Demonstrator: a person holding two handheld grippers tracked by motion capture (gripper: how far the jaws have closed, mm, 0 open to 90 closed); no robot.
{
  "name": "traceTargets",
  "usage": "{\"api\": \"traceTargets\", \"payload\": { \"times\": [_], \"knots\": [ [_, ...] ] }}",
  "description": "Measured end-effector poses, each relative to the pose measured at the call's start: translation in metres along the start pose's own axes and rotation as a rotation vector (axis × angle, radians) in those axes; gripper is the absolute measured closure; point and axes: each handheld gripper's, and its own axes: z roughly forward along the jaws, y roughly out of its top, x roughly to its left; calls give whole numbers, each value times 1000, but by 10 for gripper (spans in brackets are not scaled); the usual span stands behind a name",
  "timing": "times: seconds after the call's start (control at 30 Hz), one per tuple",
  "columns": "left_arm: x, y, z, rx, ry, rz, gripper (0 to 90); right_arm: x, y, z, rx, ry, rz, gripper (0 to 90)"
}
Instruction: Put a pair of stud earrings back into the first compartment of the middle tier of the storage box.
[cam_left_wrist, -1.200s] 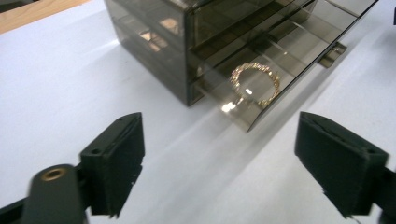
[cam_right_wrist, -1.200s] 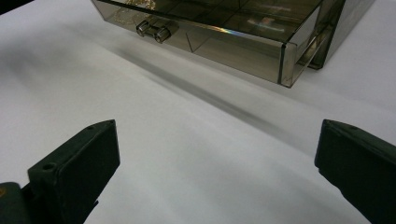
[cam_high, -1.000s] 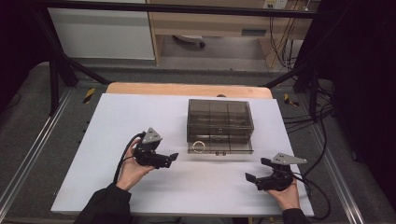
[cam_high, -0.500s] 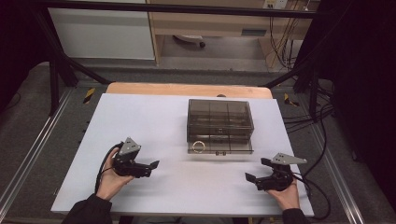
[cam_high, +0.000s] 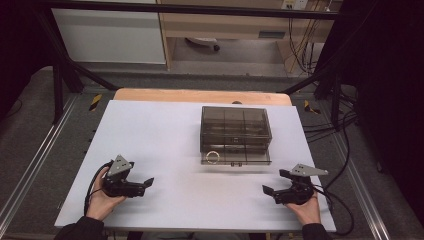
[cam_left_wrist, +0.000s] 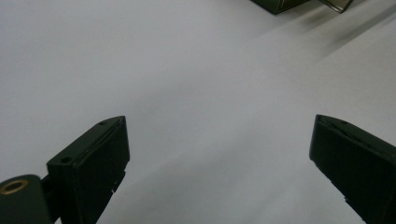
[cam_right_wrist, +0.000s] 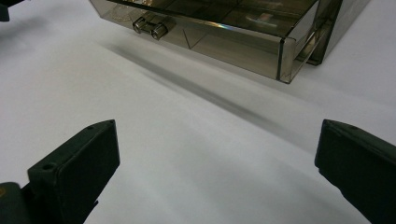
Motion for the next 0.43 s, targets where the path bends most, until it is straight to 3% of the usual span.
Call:
{"api": "traceTargets", "payload": {
  "times": [0.17, 0.43],
  "knots": [
    [6, -12, -5, 6, 10, -3, 47, 0, 0, 0, 4, -2, 2, 6],
    [7, -14, -8, -3, 10, -15, 46, 0, 0, 0, 2, -2, 2, 6]
  ]
}}
